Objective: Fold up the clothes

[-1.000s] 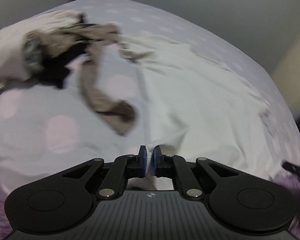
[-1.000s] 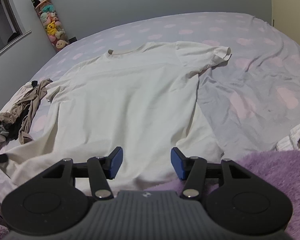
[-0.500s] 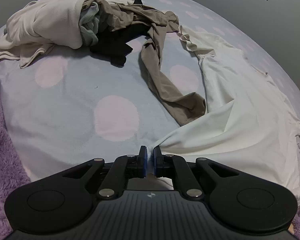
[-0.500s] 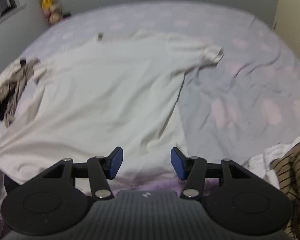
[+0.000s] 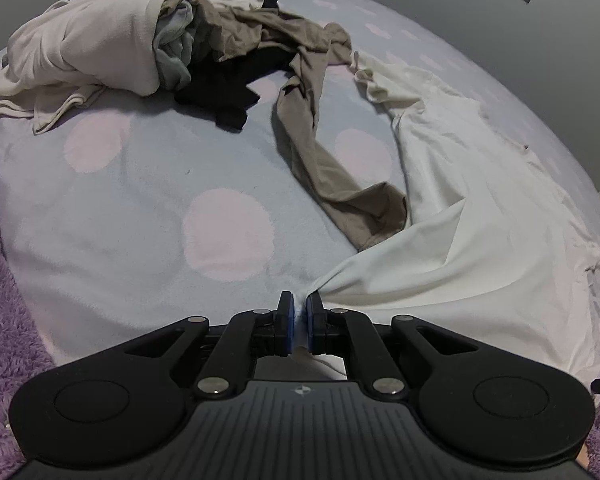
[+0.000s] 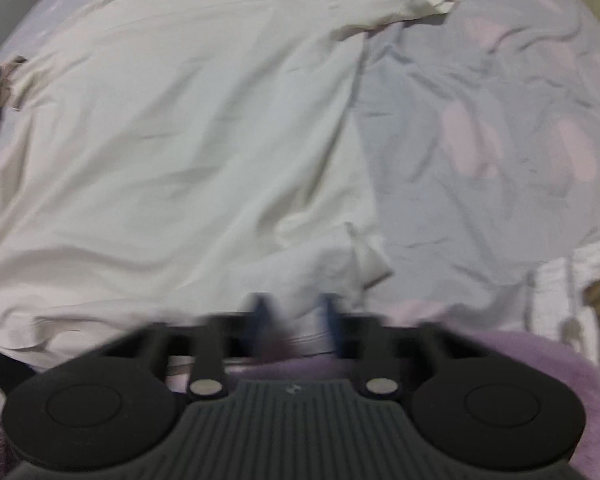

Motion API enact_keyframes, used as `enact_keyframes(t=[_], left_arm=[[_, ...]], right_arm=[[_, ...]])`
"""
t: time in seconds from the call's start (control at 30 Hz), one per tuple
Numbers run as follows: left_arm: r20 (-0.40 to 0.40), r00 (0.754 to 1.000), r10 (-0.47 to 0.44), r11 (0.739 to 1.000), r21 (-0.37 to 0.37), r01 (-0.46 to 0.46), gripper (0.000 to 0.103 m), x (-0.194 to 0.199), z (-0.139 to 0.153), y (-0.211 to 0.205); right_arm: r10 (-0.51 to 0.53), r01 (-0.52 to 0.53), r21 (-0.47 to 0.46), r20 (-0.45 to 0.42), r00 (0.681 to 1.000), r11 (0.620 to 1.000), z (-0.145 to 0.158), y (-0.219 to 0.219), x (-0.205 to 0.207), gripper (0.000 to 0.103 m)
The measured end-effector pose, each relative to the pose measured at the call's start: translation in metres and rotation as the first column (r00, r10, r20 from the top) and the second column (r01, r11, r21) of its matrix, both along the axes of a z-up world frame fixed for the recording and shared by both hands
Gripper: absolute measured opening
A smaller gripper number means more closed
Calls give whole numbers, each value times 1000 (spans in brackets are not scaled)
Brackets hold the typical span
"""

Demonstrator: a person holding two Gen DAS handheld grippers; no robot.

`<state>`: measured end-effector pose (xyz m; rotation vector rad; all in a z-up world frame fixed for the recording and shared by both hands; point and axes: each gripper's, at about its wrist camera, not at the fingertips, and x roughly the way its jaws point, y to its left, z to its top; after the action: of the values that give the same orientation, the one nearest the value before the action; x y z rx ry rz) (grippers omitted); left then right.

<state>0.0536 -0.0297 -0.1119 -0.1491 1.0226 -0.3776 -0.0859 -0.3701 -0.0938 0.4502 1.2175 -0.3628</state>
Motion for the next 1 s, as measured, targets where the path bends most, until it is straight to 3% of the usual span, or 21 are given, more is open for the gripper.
enact_keyframes(t=[0.2, 0.27, 0.33, 0.37, 0.4, 0.43, 0.57, 0.7, 0.8, 0.93, 0.97, 1.0], left_arm=[[95, 995, -18, 1000, -19, 20, 4, -3, 16, -10], [92, 995, -22, 1000, -2, 22, 4, -2, 15, -13], [70, 997, -25, 1000, 15, 24, 4, -1, 11, -13], [57, 998, -28, 999, 19, 27, 4, 0, 9, -12], [44, 999, -32, 999, 14, 32, 4, 1, 10, -11], [31, 999, -40, 999, 7, 39, 4, 1, 11, -11], [34, 987, -158, 987, -17, 159, 4, 9, 29, -22], [57, 949, -310, 951, 19, 310, 4, 22, 33, -38], [46, 943, -328, 944, 28, 327, 4, 23, 29, -33], [37, 960, -278, 961, -3, 278, 4, 21, 21, -24], [42, 964, -263, 964, -10, 264, 4, 21, 19, -24], [49, 967, -251, 968, -18, 252, 4, 20, 20, -25]], right_arm=[[15, -11, -31, 133, 991, 999, 19, 2, 31, 0], [13, -7, -43, 160, 987, 999, 27, 0, 48, 0], [22, -15, -45, 158, 987, 999, 36, -2, 60, 8], [24, -17, -47, 140, 990, 999, 39, -3, 63, 14], [21, -16, -45, 113, 993, 999, 41, -5, 62, 35], [16, -12, -48, 86, 996, 999, 42, -8, 59, 49], [-37, 35, -67, -27, 999, 997, 42, -26, 31, 49], [-107, 104, -24, -149, 983, 994, 35, -40, 14, 49], [-40, 38, -13, -247, 968, 999, 25, -35, 32, 49], [64, -71, -6, -349, 935, 997, -4, -26, 43, 49], [70, -78, -11, -336, 939, 997, -10, -29, 41, 47], [71, -71, 13, -323, 944, 997, -16, -31, 39, 37]])
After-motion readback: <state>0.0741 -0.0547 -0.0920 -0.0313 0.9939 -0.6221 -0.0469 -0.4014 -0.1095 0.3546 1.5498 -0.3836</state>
